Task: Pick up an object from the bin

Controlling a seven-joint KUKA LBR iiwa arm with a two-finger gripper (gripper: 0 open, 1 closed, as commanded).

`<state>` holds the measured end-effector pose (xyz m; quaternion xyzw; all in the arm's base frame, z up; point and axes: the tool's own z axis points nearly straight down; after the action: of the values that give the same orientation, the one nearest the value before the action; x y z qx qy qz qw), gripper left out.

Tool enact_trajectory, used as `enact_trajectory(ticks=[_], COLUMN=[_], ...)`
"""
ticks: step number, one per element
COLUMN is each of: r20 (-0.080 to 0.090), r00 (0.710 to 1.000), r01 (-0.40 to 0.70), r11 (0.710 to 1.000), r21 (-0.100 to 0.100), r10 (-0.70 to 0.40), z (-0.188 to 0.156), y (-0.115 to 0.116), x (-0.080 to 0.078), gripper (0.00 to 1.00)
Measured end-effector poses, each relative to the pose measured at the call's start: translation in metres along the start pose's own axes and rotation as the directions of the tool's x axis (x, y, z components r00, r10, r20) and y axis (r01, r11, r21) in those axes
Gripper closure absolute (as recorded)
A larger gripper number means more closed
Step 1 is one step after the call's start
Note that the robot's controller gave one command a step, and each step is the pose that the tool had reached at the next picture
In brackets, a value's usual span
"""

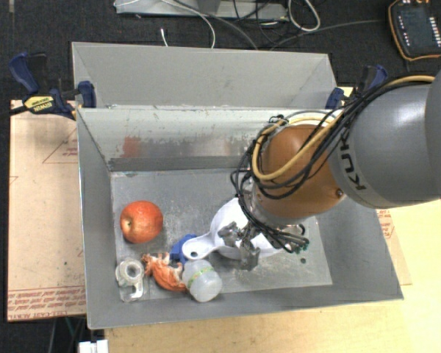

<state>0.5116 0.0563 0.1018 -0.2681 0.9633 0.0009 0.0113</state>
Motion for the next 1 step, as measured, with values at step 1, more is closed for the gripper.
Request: enact_trajectory(ticks=[1], r20=[0.002], r00=[1.000], r01=[-0.003], r11=[1.000], r21=[0.000], r10=[0.003], z=[-0.0095], y=[0.0001], x=[-0.0007], gripper=[1.00])
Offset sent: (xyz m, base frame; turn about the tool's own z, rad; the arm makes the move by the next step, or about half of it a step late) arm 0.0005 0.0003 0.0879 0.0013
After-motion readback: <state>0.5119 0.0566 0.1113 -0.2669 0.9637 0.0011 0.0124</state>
